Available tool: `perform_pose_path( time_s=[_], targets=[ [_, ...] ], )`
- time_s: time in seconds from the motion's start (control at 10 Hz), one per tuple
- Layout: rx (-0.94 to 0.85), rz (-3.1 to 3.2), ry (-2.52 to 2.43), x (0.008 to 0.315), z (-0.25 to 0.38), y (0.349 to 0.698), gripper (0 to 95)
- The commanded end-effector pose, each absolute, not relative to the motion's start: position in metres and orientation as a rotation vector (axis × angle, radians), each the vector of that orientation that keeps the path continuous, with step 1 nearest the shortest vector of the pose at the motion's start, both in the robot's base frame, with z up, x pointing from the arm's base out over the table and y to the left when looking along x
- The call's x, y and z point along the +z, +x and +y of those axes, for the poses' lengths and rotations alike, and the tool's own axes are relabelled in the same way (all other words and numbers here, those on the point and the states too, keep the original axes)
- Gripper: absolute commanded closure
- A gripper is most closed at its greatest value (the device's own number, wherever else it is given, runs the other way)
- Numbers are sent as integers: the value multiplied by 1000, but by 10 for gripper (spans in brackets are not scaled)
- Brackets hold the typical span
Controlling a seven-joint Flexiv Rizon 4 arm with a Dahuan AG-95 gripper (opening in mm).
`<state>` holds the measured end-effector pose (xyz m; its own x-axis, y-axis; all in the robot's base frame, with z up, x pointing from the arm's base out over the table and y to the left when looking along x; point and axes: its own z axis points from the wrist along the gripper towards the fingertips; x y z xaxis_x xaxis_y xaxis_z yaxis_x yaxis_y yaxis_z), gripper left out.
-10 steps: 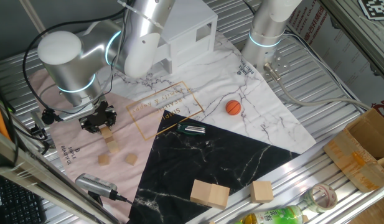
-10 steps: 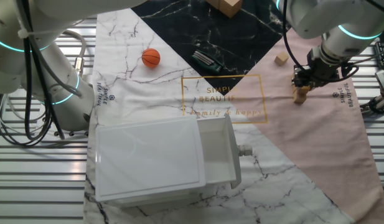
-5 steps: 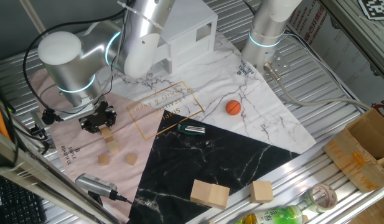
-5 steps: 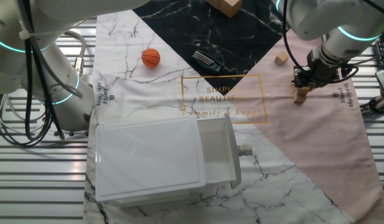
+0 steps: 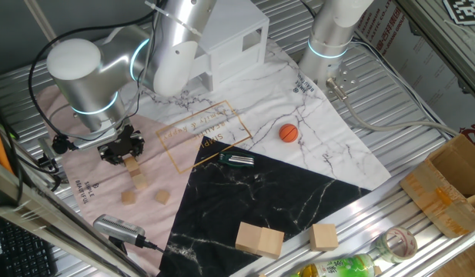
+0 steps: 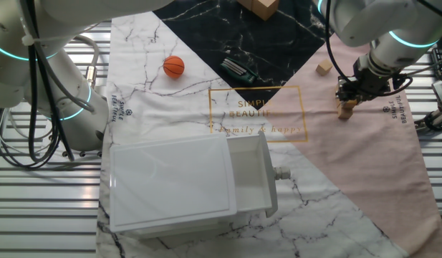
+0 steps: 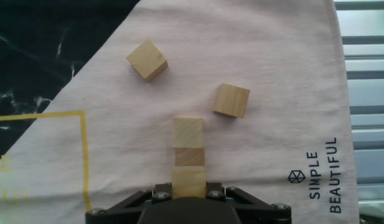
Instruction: Stack the blocks into a pyramid shape
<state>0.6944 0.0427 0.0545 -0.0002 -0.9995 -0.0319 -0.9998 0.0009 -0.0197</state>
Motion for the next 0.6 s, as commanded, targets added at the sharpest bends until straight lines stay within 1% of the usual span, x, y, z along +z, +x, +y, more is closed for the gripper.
perform_pose_path(
  time_s=[0.1,0.6],
  targets=[
    [5,2190,-2197,54,43,694,950],
    [-6,2179,-2204,54,43,694,950]
  ],
)
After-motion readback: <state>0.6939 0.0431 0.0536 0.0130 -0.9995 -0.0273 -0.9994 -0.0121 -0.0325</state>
